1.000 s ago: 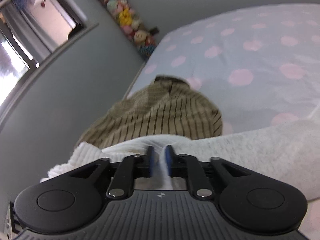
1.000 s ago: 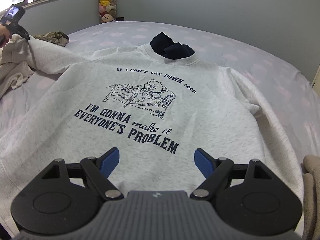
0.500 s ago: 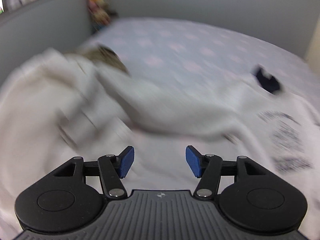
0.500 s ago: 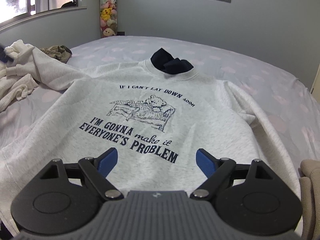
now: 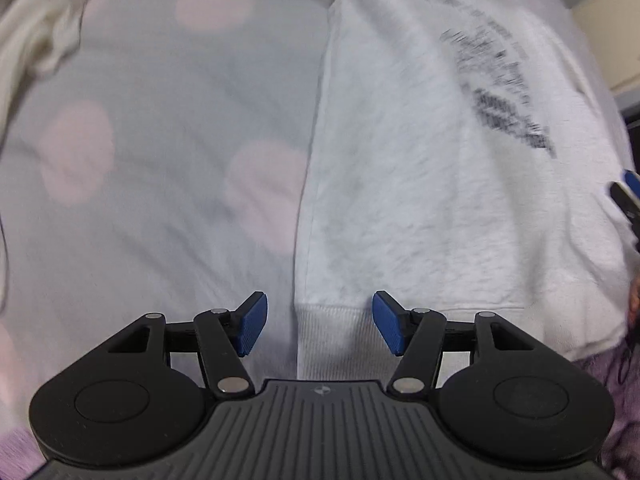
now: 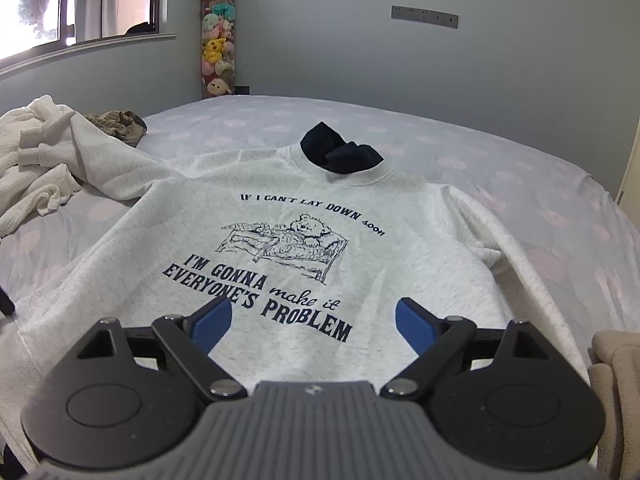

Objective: Fold clothes

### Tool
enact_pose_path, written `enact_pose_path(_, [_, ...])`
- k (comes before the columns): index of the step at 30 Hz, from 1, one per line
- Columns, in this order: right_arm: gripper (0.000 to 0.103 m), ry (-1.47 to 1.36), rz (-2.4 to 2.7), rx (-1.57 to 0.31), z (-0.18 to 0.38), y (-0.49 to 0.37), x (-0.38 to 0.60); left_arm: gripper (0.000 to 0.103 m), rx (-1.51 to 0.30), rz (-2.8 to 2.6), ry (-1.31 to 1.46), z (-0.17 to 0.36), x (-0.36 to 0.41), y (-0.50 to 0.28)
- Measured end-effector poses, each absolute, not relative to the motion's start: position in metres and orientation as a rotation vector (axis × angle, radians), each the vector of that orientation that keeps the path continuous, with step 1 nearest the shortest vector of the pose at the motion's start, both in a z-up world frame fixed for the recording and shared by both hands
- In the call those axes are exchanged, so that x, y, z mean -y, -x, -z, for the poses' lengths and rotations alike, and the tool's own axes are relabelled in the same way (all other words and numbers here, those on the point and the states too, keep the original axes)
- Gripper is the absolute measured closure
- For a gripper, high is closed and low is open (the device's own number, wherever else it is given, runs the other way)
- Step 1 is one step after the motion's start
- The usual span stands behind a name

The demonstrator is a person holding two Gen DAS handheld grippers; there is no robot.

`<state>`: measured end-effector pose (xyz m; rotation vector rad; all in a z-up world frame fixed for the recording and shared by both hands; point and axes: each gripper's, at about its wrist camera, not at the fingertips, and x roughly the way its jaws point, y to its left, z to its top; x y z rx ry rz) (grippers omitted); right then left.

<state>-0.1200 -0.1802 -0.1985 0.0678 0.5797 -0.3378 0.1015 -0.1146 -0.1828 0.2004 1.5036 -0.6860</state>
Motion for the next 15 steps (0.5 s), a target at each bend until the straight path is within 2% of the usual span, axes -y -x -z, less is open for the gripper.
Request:
enact_pose_path(1, [0.012,-0.066,0.337,-0.578,0.198,0.12,0.18,0.054,-1.508,0.696,-0.184,0.184,0.115,-0.099])
enact_pose_path(2, [0.012,-0.063,0.338,-0.576,0.198,0.121,0.179,0.068,-1.505,0.706,-0.173,0.184,0.113,-0.097])
enact_pose_path(7, [0.011,-0.048,0.341,-0.567,0.197,0.123,0.177,0.096,-1.44,0.745,-0.141,0.169,0.105,-0.085])
enact_pose_path(13, [0.011,-0.042,0.357,-0.551,0.194,0.126,0.176,0.097,-1.301,0.78,-0.064,0.097,0.079,-0.076])
enact_pose_path(15, [0.011,-0.049,0.364,-0.554,0.194,0.126,0.177,0.097,-1.319,0.733,-0.089,0.098,0.069,-0.078])
